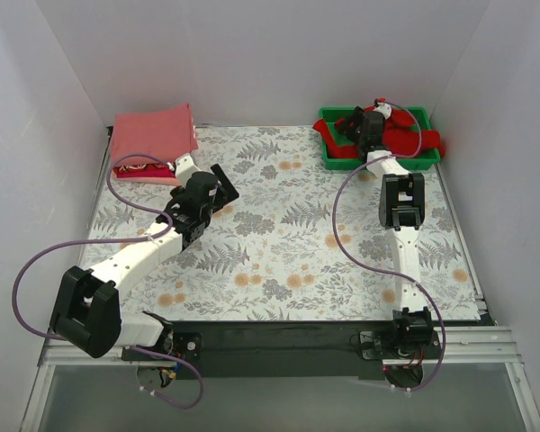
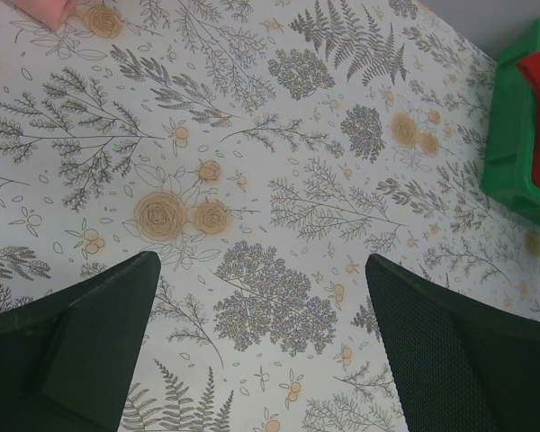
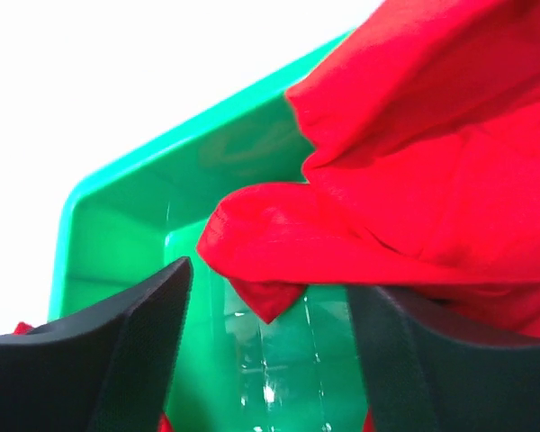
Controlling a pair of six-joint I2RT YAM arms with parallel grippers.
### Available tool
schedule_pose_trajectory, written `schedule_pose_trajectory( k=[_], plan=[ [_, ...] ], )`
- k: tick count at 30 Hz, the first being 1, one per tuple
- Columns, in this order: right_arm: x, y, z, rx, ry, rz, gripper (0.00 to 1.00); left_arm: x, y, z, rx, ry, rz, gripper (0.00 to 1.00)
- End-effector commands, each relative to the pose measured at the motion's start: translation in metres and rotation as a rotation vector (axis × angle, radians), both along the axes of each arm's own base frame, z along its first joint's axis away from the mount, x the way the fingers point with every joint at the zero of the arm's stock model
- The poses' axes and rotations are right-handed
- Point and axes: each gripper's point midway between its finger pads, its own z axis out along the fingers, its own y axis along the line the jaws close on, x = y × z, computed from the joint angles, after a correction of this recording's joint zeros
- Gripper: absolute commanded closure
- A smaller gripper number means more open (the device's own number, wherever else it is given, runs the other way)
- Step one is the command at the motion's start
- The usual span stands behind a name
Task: Fold and stack the t-shirts
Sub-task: Grab the tshirt from the pile
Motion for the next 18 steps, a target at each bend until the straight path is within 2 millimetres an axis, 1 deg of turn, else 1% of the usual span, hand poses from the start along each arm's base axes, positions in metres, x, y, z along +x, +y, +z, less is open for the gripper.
schedule_pose_trajectory(
  k=[1,2,3,4,5,6,7,8,9,10,11,12,13,14,15,16,17,18],
  plan=[
    [0.011,0.001,0.008,0.093,-0.065,-0.045,0.32,0.003,0.003,0.012,0.006,-0.036,0.015,0.02],
    [0.012,0.000,0.011,0.097,-0.077,-0.044,0.47,0.003,0.003,0.012,0.006,-0.035,0.013,0.02],
    [0.012,0.000,0.011,0.098,-0.079,-0.045,0.54,0.003,0.002,0.012,0.006,-0.033,0.010,0.02],
    [0.013,-0.002,0.017,0.098,-0.088,-0.049,0.60,0.003,0.002,0.011,0.006,-0.032,0.009,0.02],
    [0.013,-0.002,0.020,0.093,-0.092,-0.051,0.74,0.004,0.001,0.012,0.004,-0.032,0.006,0.02],
    [0.012,-0.003,0.024,0.087,-0.097,-0.049,0.78,0.004,0.001,0.011,0.004,-0.031,0.005,0.02],
    [0.012,-0.004,0.038,0.082,-0.116,-0.045,0.85,0.004,0.000,0.010,0.002,-0.028,0.005,0.02],
    [0.010,-0.003,0.039,0.077,-0.110,-0.038,0.98,0.004,-0.001,0.010,-0.003,-0.028,0.000,0.02],
    [0.008,-0.003,0.047,0.051,-0.121,-0.026,0.99,0.004,-0.002,0.008,-0.001,-0.022,-0.002,0.02],
    [0.007,-0.002,0.071,0.034,-0.155,-0.012,0.99,0.005,-0.003,0.009,-0.004,-0.022,-0.006,0.02],
    [0.005,0.000,0.083,0.017,-0.170,0.011,0.99,0.004,-0.004,0.009,-0.006,-0.019,-0.013,0.02],
    [0.002,0.000,0.089,-0.007,-0.174,0.024,0.99,0.004,-0.006,0.009,-0.012,-0.016,-0.023,0.02],
    [-0.003,-0.001,0.121,-0.045,-0.217,0.035,0.99,0.003,-0.007,0.009,-0.014,-0.012,-0.027,0.02],
    [-0.007,-0.002,0.135,-0.068,-0.235,0.042,0.99,0.002,-0.007,0.010,-0.023,-0.014,-0.027,0.02],
    [-0.014,-0.003,0.136,-0.090,-0.225,0.046,0.99,0.000,-0.009,0.010,-0.033,-0.013,-0.035,0.02],
    [-0.022,-0.002,0.174,-0.128,-0.278,0.061,0.99,-0.002,-0.008,0.014,-0.042,-0.023,-0.035,0.02],
    [-0.028,-0.002,0.189,-0.143,-0.298,0.070,0.99,-0.005,-0.007,0.011,-0.052,-0.017,-0.030,0.02],
    [-0.034,-0.002,0.200,-0.157,-0.307,0.074,0.99,-0.006,-0.007,0.011,-0.054,-0.017,-0.031,0.02]
  ],
)
